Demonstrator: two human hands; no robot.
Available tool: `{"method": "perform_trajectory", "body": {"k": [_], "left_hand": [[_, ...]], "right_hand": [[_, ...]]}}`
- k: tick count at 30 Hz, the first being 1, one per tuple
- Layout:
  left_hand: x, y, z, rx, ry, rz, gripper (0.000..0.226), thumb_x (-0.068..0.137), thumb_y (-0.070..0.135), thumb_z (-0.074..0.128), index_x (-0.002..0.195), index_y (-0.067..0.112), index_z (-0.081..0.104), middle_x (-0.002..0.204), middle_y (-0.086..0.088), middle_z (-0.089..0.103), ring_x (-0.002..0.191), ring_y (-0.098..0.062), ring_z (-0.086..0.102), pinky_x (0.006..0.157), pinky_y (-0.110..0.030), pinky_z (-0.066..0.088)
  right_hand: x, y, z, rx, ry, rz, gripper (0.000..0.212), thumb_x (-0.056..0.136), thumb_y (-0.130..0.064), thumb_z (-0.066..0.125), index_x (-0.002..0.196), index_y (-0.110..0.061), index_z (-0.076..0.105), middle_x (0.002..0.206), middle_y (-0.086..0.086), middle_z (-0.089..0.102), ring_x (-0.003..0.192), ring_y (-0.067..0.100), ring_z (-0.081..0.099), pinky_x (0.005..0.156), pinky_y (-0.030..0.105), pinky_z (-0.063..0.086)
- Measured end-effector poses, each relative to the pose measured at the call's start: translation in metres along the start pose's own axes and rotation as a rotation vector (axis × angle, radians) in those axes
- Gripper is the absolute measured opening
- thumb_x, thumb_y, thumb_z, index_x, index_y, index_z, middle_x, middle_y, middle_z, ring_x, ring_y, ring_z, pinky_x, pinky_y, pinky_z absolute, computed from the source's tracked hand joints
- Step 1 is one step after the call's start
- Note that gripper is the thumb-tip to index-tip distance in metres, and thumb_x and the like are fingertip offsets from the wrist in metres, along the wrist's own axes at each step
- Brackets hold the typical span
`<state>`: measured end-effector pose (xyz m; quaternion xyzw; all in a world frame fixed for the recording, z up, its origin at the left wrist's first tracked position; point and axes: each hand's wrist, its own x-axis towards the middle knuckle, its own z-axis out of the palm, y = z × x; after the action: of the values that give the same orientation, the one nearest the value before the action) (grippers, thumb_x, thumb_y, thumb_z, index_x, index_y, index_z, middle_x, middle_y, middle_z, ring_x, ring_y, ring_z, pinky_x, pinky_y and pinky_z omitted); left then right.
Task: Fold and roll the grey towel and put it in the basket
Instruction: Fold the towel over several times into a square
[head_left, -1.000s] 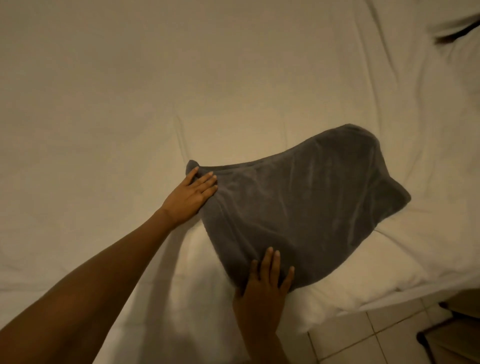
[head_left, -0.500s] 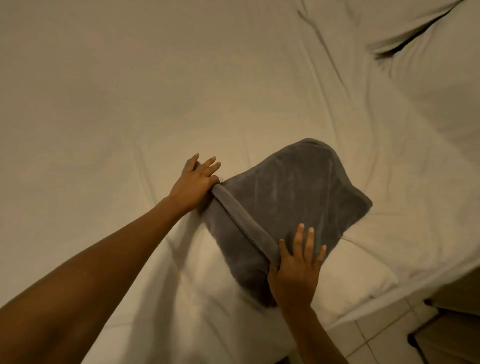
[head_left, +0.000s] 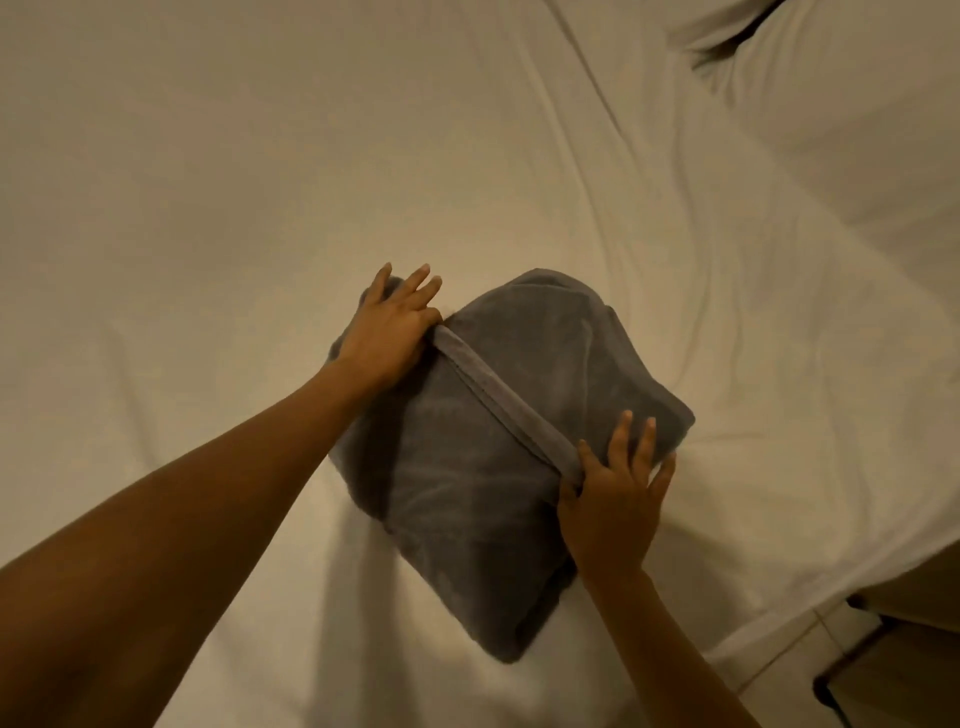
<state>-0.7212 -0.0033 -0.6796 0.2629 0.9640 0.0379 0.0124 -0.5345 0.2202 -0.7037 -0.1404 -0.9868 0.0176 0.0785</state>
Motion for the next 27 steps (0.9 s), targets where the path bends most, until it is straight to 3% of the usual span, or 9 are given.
{"method": "perform_trajectory", "body": {"k": [6,14,21,23,27], "left_hand": [[0.073,0.036,-0.006,0.092,-0.051,0.018,0.028,0.097,0.029,0.048,0.119,0.022,0.062,0.156,-0.006,0.023,0.147,-0.024,0.007,0.115,-0.046,-0.011],[0.158,0.078,-0.011,0.158,-0.031,0.05,0.026,0.096,0.024,0.049,0.118,0.02,0.062,0.156,-0.006,0.024,0.147,-0.025,0.006,0.116,-0.051,-0.005],[0.189,0.113,0.011,0.204,-0.078,0.185,0.03,0.095,0.017,0.049,0.125,0.015,0.056,0.155,-0.009,0.025,0.146,-0.024,0.011,0.116,-0.051,-0.003],[0.19,0.117,0.018,0.177,-0.069,0.153,0.036,0.097,0.018,0.045,0.132,0.013,0.048,0.157,-0.012,0.017,0.146,-0.025,0.008,0.116,-0.05,-0.004],[0.176,0.124,0.036,0.055,-0.082,0.017,0.06,0.101,0.037,0.03,0.151,0.013,0.008,0.159,-0.012,-0.004,0.147,-0.024,-0.004,0.116,-0.046,-0.008]], "right_hand": [[0.055,0.039,-0.001,-0.004,0.003,0.052,0.05,0.085,-0.038,0.032,0.104,-0.015,0.072,0.143,0.022,0.041,0.137,0.044,0.027,0.112,0.054,0.006],[0.122,0.092,0.004,0.054,0.097,0.105,0.039,0.09,-0.03,0.04,0.099,-0.009,0.072,0.143,0.025,0.041,0.137,0.046,0.027,0.11,0.061,0.01],[0.131,0.132,0.022,0.012,-0.133,0.211,0.036,0.086,-0.03,0.043,0.091,-0.012,0.073,0.149,0.022,0.033,0.142,0.043,0.014,0.112,0.058,-0.001],[0.134,0.133,0.027,-0.016,-0.132,0.187,0.031,0.086,-0.025,0.053,0.108,-0.01,0.069,0.148,0.024,0.032,0.141,0.044,0.015,0.111,0.059,-0.001],[0.136,0.125,0.036,-0.046,-0.066,0.098,0.058,0.088,-0.018,0.06,0.141,-0.008,0.041,0.148,0.027,0.031,0.14,0.043,0.021,0.111,0.061,0.006]]}}
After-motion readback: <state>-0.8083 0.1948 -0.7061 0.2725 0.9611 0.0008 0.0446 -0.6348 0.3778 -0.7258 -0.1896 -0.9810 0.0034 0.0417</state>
